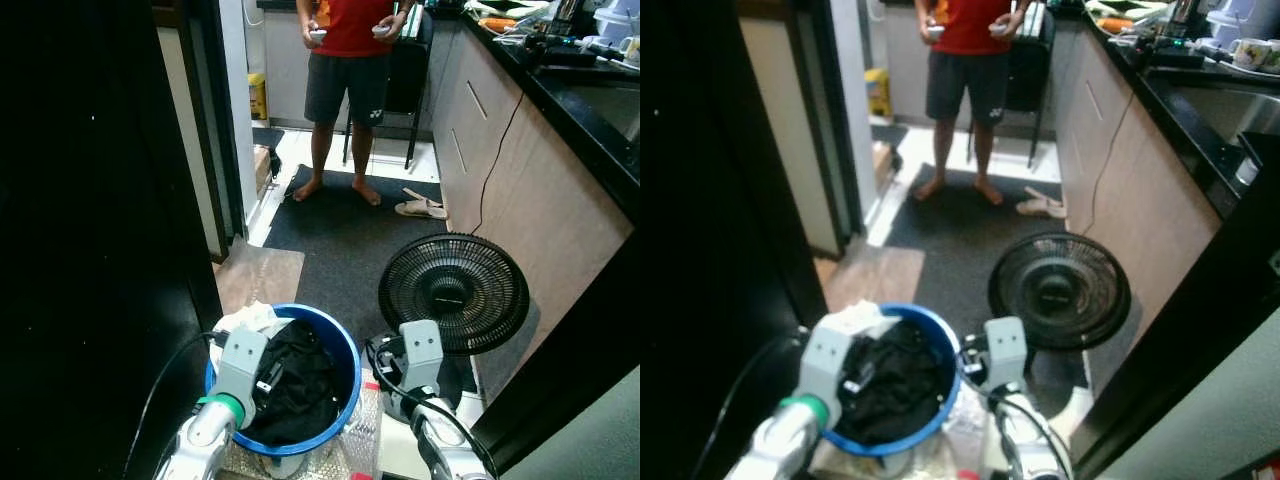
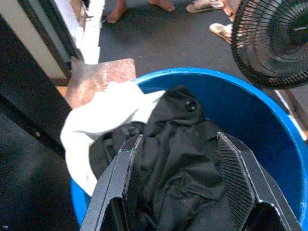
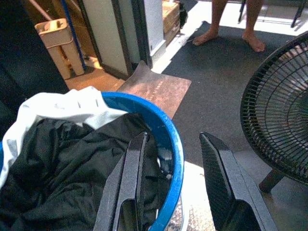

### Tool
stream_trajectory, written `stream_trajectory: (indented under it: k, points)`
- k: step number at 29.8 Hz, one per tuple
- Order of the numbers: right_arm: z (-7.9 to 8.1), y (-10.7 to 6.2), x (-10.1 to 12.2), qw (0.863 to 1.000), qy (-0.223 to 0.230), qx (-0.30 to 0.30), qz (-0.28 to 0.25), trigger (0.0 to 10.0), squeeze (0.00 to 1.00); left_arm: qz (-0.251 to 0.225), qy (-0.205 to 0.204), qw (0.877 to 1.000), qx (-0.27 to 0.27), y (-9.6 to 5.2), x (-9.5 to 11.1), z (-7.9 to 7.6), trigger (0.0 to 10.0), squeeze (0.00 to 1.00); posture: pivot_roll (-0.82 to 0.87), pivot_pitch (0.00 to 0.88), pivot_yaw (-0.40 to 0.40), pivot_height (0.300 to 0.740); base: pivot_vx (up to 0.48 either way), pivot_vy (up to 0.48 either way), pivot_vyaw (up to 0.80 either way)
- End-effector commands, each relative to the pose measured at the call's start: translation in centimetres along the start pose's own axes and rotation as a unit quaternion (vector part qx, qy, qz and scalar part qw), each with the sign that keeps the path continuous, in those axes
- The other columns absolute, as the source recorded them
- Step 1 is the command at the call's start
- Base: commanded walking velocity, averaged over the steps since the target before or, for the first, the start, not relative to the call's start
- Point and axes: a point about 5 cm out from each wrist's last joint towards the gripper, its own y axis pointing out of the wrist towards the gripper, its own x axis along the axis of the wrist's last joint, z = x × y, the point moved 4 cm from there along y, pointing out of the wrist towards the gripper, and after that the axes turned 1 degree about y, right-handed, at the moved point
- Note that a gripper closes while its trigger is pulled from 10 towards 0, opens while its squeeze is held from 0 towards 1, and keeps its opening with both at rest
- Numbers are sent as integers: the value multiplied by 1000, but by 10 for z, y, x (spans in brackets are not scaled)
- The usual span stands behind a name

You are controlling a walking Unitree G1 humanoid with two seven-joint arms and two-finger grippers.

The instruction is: Clothes washing

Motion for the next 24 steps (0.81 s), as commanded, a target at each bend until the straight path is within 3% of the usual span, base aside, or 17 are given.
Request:
stream_trajectory:
  k: [1,24]
  points:
    - [3,-2,-3,1000,1,3,3,10000,0,6,-5,1000,4,-1,-1,2,10000,0,8,0,17,740,0,0,0]
    - [8,7,22,999,-5,8,-44,10000,0,-19,-7,1000,17,2,20,5,10000,0,11,9,12,660,0,0,0]
